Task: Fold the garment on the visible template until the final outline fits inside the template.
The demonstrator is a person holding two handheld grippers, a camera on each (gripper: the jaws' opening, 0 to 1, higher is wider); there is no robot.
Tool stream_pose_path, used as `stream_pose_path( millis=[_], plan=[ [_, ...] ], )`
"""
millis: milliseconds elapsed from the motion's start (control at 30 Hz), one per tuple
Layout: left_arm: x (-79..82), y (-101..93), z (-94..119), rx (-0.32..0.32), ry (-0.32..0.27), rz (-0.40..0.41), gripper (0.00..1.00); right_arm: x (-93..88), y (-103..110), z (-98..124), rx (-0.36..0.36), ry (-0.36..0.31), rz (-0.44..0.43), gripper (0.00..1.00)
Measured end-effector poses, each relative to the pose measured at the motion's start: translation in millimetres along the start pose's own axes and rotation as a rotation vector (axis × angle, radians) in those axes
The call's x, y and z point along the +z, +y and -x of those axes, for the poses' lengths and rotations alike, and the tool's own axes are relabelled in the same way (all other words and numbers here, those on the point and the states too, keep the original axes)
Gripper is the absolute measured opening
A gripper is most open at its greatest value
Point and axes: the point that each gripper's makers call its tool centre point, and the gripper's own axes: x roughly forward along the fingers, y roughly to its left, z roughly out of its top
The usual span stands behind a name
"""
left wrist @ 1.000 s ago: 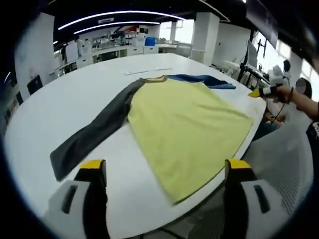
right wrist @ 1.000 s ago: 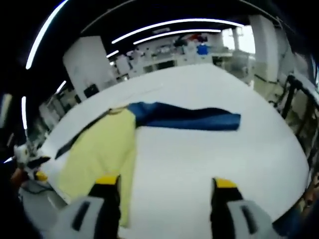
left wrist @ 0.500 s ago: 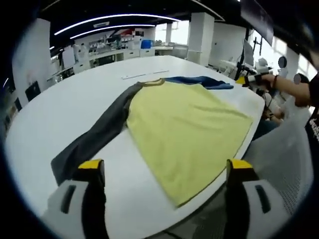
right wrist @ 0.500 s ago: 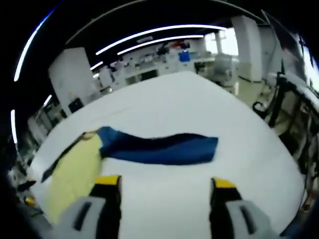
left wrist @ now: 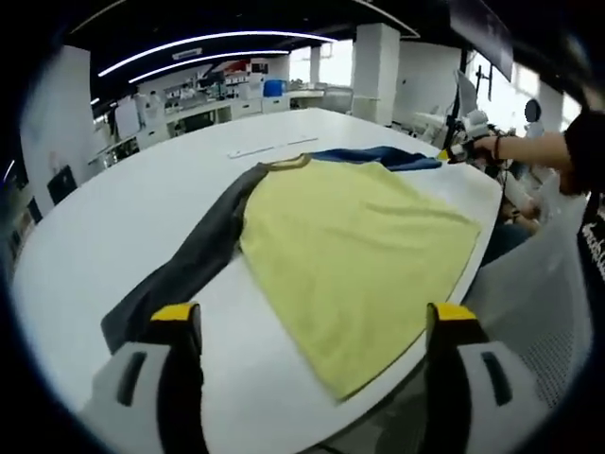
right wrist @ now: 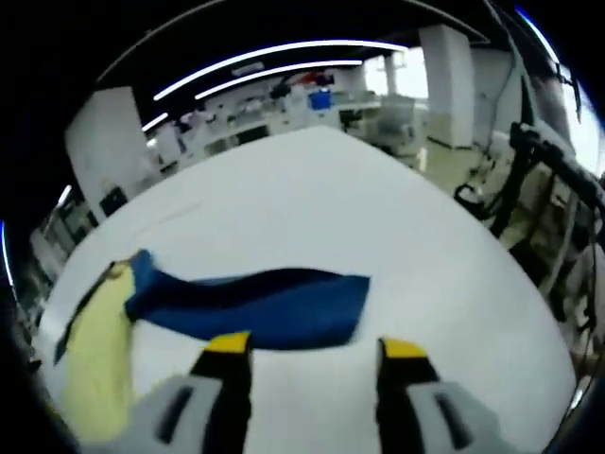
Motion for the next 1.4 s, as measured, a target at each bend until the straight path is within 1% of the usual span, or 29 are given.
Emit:
stream_pose_path(
  millis=[67, 100, 133, 167, 200, 233, 300, 333, 467, 500, 567, 600, 733, 800, 867, 933, 967, 1067, 1167, 1267, 1333, 1400],
  plan=[
    [0.6, -1.0, -1, 0.000, 0.001, -0.009, 0.95, 0.8, -5, -8, -0.017, 0.008, 0.010, 0.42],
    [0.5, -1.1, -1, 0.005, 0.008, -0.014, 0.93, 1.4, -7, -10, -0.024, 0.008, 0.013, 0.39],
    [2.4, 1.7, 1, 0.026, 0.006, -0.039, 0.90, 3.2, -8, -11, -0.029, 0.006, 0.023, 0.36],
    [6.0, 2.3, 2, 0.032, -0.007, -0.065, 0.86, 3.6, -8, -12, -0.030, 0.005, 0.027, 0.34],
    [7.7, 1.6, 3, 0.034, -0.009, -0.068, 0.84, 4.0, -8, -14, -0.031, 0.003, 0.026, 0.33],
    [9.7, 1.7, 4, 0.037, -0.012, -0.069, 0.83, 3.9, -9, -17, -0.031, 0.004, 0.025, 0.32],
    [14.7, 2.6, 5, 0.045, -0.025, -0.081, 0.83, 3.0, -7, -14, -0.040, 0.004, 0.026, 0.29],
    [16.0, 3.9, 5, 0.052, -0.026, -0.085, 0.83, 4.8, -8, -18, -0.042, 0.002, 0.054, 0.27],
    [14.3, 8.5, 5, 0.064, -0.013, -0.092, 0.83, 6.3, -11, -21, -0.080, -0.007, 0.109, 0.19],
    [14.1, 8.8, 5, 0.065, -0.011, -0.090, 0.83, 6.7, -16, -20, -0.104, -0.004, 0.120, 0.16],
    [14.0, 8.4, 5, 0.065, -0.010, -0.086, 0.83, 7.5, -17, -21, -0.106, -0.005, 0.110, 0.09],
    [12.4, 8.1, 3, 0.064, 0.000, -0.086, 0.83, 6.7, -19, -20, -0.099, 0.026, 0.113, 0.00],
    [13.3, 7.9, 2, 0.059, -0.004, -0.084, 0.84, 13.2, -18, -8, -0.094, 0.037, 0.162, 0.00],
    [13.4, 8.5, 1, 0.058, -0.005, -0.082, 0.84, 14.1, -26, -16, -0.087, 0.043, 0.167, 0.00],
    [13.0, 9.4, 1, 0.057, -0.004, -0.082, 0.84, 15.8, -28, -16, -0.084, 0.043, 0.169, 0.00],
    [12.5, 11.1, 1, 0.054, -0.006, -0.082, 0.85, 19.6, -28, -12, -0.084, 0.042, 0.180, 0.00],
    [12.6, 11.5, 1, 0.054, -0.007, -0.082, 0.85, 21.3, -32, -13, -0.085, 0.041, 0.183, 0.00],
    [13.3, 11.7, 2, 0.053, -0.008, -0.083, 0.85, 27.6, -36, -11, -0.084, 0.036, 0.182, 0.00],
    [12.8, 12.5, 2, 0.055, -0.009, -0.077, 0.86, 29.8, -38, -4, -0.094, 0.035, 0.178, 0.00],
    [11.3, 13.7, 3, 0.053, -0.012, -0.068, 0.86, 35.6, -50, -11, -0.086, 0.041, 0.162, 0.00],
    [10.5, 14.3, 3, 0.051, -0.012, -0.067, 0.87, 39.4, -50, -11, -0.075, 0.041, 0.147, 0.00],
    [9.8, 14.6, 3, 0.047, -0.014, -0.064, 0.88, 35.6, -47, -12, -0.071, 0.039, 0.139, 0.00]
  ],
)
